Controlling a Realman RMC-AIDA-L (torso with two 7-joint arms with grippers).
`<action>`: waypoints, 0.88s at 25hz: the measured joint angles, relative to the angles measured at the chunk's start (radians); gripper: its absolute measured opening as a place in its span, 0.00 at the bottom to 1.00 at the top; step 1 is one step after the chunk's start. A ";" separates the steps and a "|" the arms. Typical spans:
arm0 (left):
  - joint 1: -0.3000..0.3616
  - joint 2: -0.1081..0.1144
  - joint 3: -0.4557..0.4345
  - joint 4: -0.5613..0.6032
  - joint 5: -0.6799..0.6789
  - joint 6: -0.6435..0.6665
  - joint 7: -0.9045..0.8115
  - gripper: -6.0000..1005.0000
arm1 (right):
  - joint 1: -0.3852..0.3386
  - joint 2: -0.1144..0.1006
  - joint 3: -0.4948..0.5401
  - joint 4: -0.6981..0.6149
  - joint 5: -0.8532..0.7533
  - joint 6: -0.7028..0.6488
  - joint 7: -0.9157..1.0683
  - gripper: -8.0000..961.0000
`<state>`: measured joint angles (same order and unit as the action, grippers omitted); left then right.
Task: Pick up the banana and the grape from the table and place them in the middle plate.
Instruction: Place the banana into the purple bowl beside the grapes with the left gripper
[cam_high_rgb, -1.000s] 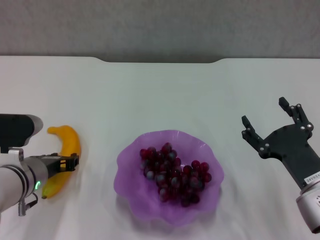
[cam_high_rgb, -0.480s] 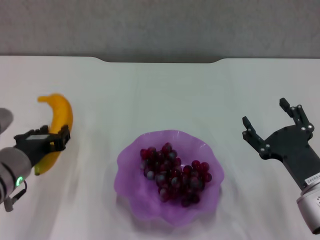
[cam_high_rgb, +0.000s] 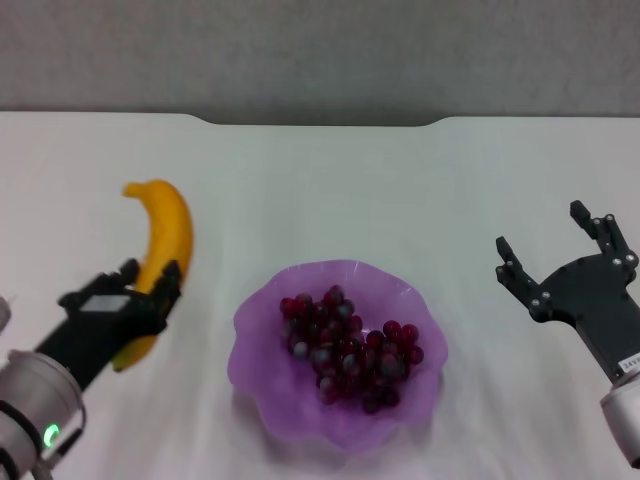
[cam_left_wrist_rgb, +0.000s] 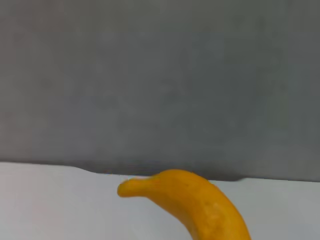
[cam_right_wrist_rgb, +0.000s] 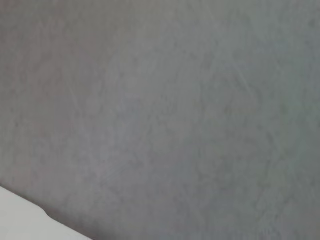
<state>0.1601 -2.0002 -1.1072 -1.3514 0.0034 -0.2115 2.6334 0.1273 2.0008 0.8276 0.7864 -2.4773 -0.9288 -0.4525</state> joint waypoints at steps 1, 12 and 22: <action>-0.004 0.014 0.026 -0.001 0.001 -0.010 -0.025 0.47 | 0.000 0.000 0.001 -0.002 0.000 0.000 0.000 0.93; -0.050 0.090 0.120 0.139 0.290 -0.332 -0.410 0.47 | 0.002 0.001 0.007 -0.007 0.000 -0.001 -0.026 0.93; -0.168 -0.030 0.003 0.403 0.525 -0.500 -0.526 0.47 | 0.010 0.001 0.005 -0.005 0.000 -0.001 -0.040 0.93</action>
<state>-0.0074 -2.0304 -1.1041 -0.9488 0.5285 -0.7114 2.1077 0.1375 2.0018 0.8322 0.7817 -2.4774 -0.9297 -0.4923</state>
